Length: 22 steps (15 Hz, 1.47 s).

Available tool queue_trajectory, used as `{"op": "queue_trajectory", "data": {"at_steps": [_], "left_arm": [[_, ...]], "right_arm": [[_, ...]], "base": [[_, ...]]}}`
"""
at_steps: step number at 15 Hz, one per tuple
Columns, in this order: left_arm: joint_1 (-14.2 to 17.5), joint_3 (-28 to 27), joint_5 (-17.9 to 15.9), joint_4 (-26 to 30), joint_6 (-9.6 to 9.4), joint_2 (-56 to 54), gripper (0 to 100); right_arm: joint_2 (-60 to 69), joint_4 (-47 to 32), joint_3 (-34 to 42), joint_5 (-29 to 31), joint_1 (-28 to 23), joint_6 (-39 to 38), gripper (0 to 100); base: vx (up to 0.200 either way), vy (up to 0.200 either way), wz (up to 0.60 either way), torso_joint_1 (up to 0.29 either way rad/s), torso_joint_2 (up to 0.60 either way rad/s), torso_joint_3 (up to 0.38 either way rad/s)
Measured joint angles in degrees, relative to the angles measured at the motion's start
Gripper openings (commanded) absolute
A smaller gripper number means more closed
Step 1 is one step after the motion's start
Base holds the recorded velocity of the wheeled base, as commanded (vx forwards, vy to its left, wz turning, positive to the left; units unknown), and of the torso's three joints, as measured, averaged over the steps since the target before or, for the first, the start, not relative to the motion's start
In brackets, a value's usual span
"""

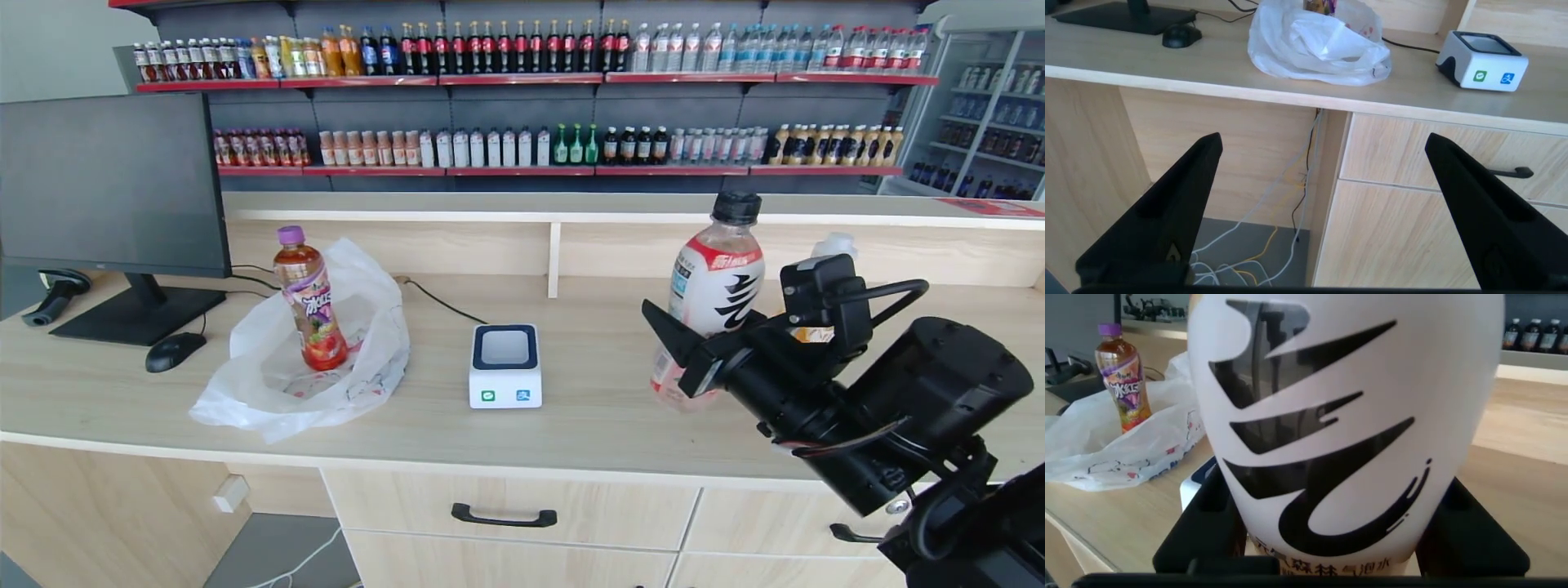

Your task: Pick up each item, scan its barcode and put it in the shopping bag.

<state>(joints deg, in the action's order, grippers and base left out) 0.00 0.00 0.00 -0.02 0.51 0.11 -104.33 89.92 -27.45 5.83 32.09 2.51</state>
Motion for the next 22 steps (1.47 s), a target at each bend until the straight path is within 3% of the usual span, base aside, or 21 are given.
{"op": "queue_trajectory", "data": {"at_steps": [9, 12, 16, 22], "left_arm": [[-0.1, 0.0, 0.0, 0.1, -0.51, 0.0, 100], [-0.2, 0.0, 0.0, 0.1, -0.40, 0.0, 100], [-0.1, 0.0, 0.0, 0.1, -0.41, 0.0, 100], [0.0, 0.0, 0.0, 0.1, 0.20, 0.0, 100]], "right_arm": [[3.4, 0.0, 0.3, 0.0, -1.4, -0.2, 0], [5.5, 0.0, 0.8, 0.0, -1.3, -0.2, 0], [7.9, 0.4, 1.9, -0.1, -1.2, -0.2, 0], [9.4, -0.1, 2.5, 0.1, -1.4, -0.2, 0]], "base": [[0.000, 0.000, 0.00, 0.000, 0.00, 0.000], [-0.200, 0.000, 0.00, 0.012, 0.01, 0.001], [0.000, 0.000, 0.00, -0.013, 0.00, 0.004], [0.000, 0.200, 0.00, 0.011, 0.01, 0.000]]}}
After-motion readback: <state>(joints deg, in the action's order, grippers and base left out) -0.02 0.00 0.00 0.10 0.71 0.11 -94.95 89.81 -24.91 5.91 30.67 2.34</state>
